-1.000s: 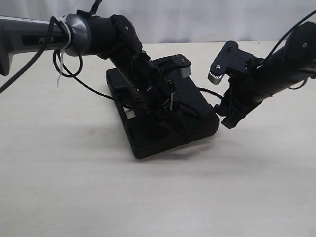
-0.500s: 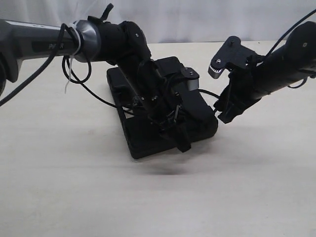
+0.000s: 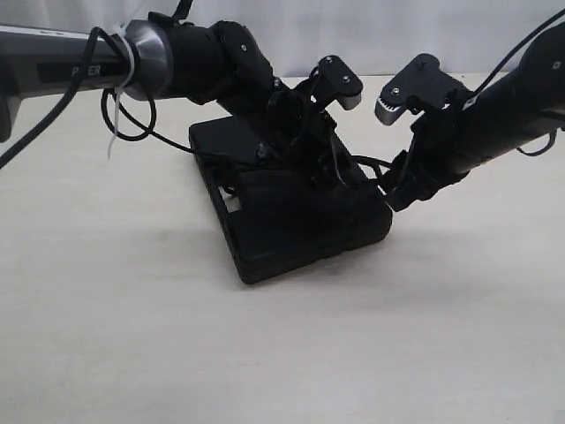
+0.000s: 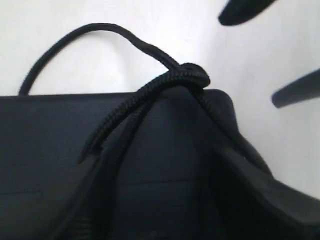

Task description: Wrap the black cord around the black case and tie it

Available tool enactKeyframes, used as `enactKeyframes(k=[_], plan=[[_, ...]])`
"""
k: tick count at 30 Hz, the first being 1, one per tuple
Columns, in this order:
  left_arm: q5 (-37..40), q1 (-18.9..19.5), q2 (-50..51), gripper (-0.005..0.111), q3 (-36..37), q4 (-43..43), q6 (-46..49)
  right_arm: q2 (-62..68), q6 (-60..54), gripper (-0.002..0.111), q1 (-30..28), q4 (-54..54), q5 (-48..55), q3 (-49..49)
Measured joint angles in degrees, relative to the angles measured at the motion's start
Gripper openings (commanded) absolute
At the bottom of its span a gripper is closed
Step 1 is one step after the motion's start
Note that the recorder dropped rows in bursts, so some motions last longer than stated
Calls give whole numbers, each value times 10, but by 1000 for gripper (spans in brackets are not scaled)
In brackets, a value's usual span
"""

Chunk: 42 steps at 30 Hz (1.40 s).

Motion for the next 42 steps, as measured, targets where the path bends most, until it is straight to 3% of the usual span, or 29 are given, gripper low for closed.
enactKeyframes(k=[7, 11, 14, 21, 23, 28, 37, 39, 42], plan=[[-31, 0, 0, 54, 0, 3, 0, 0, 215, 43, 0, 15, 102, -71], [-33, 0, 0, 54, 0, 3, 0, 0, 267, 43, 0, 11, 137, -82], [-33, 0, 0, 54, 0, 4, 2, 1, 199, 43, 0, 5, 148, -82], [-29, 0, 0, 54, 0, 6, 13, 3, -189, 43, 49, -7, 145, -48], [-29, 0, 0, 54, 0, 8, 13, 3, -253, 43, 72, -42, 113, -22], [-29, 0, 0, 54, 0, 42, 14, 5, -282, 43, 91, -149, -30, 34], [-29, 0, 0, 54, 0, 52, 14, 5, -308, 43, 92, -165, -200, 79], [-29, 0, 0, 54, 0, 52, 14, 5, -308, 38, 92, -165, -204, 79], [-27, 0, 0, 54, 0, 52, 14, 5, -309, 22, 92, -165, -208, 81]])
